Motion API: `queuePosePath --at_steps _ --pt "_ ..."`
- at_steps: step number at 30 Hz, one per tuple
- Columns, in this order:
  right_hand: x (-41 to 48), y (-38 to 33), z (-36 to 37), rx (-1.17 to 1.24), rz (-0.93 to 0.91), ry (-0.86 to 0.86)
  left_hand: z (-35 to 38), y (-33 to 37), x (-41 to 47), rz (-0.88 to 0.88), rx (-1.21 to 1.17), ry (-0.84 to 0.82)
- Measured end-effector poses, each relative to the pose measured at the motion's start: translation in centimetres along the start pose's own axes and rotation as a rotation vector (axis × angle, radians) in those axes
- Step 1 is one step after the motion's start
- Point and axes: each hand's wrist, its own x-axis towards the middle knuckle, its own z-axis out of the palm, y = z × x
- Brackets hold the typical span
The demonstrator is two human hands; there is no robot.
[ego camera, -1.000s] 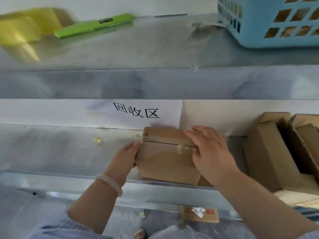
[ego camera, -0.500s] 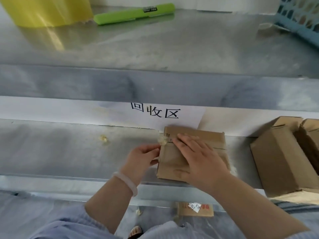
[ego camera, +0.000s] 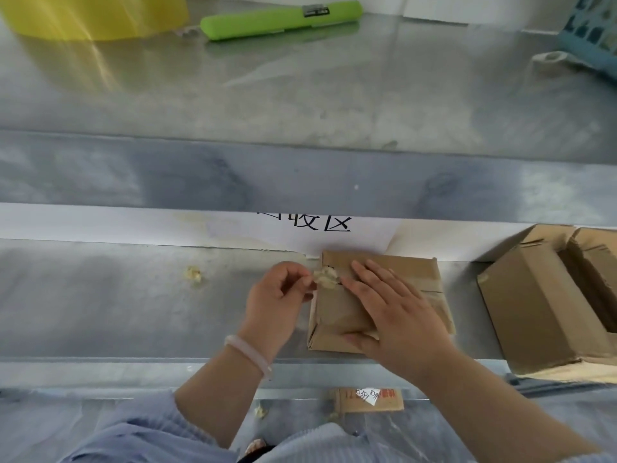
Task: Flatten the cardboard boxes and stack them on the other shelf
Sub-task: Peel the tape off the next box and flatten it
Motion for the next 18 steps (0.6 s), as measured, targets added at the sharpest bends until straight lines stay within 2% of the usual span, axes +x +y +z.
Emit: queuePosePath --at_steps 3,7,13,18 --pt "0.0 0.1 0.0 0.02 0.005 -0.002 -0.5 1.0 0.1 0.085 0.016 -0.013" --pt "0.5 -0.3 -0.3 0.15 0.074 0.026 -0.9 1.4 0.2 0.078 -0.018 -0.046" --pt "3.0 -1.7 -1.0 0.482 0.309 0.231 0.1 1.9 0.4 0.122 0.006 -0.09" --pt "3.9 -2.4 -0.9 0.46 0.374 0.163 -0.1 1.9 0.2 0.209 0.2 -0.147"
